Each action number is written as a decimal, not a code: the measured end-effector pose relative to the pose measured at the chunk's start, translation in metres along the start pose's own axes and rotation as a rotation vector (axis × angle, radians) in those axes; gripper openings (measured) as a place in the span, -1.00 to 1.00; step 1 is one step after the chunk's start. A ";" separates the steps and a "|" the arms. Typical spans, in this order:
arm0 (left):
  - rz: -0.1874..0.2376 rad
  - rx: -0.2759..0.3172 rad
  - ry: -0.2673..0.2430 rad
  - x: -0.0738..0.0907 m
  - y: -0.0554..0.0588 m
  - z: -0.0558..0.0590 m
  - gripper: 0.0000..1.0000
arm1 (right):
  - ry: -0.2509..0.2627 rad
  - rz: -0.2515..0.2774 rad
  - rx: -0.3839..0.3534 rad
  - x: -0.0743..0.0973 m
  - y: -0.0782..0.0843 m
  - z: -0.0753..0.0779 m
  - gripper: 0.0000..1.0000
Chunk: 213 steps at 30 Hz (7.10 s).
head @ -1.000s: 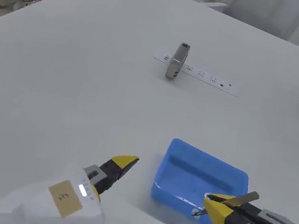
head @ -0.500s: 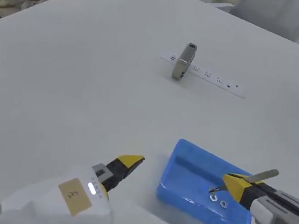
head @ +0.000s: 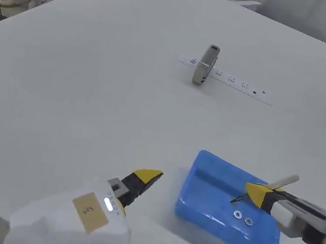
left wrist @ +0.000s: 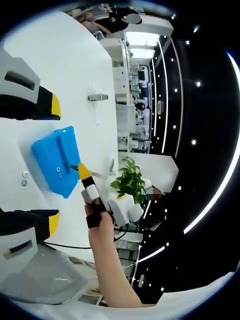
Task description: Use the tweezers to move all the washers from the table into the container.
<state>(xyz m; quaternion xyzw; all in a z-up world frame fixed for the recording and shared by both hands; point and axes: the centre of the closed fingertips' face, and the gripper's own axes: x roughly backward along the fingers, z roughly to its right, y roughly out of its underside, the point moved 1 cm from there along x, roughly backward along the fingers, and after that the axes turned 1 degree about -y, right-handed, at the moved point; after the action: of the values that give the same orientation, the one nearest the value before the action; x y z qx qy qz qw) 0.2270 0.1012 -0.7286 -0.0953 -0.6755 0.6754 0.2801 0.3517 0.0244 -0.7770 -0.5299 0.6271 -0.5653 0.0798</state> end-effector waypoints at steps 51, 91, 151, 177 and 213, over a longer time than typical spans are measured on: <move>-0.028 -0.021 0.014 -0.001 0.004 0.003 0.41 | -0.071 0.010 0.104 0.020 -0.002 -0.032 -0.93; -0.054 -0.039 0.015 -0.002 0.008 0.003 0.39 | -0.162 -0.161 0.163 -0.003 0.079 -0.074 -0.91; -0.058 -0.049 0.012 -0.001 0.010 0.003 0.36 | -0.132 0.111 0.015 0.014 -0.022 -0.044 -0.94; -0.073 -0.051 0.007 -0.002 0.013 0.001 0.35 | -0.011 -0.080 -0.001 -0.036 0.017 0.003 -0.93; -0.079 -0.065 0.013 -0.003 0.014 0.003 0.35 | -0.172 0.008 0.151 0.016 0.000 -0.067 -0.92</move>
<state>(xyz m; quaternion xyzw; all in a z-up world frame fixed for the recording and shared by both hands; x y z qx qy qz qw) 0.2247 0.0984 -0.7423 -0.0822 -0.6984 0.6410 0.3076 0.2982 0.0537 -0.7454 -0.5663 0.5757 -0.5631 0.1755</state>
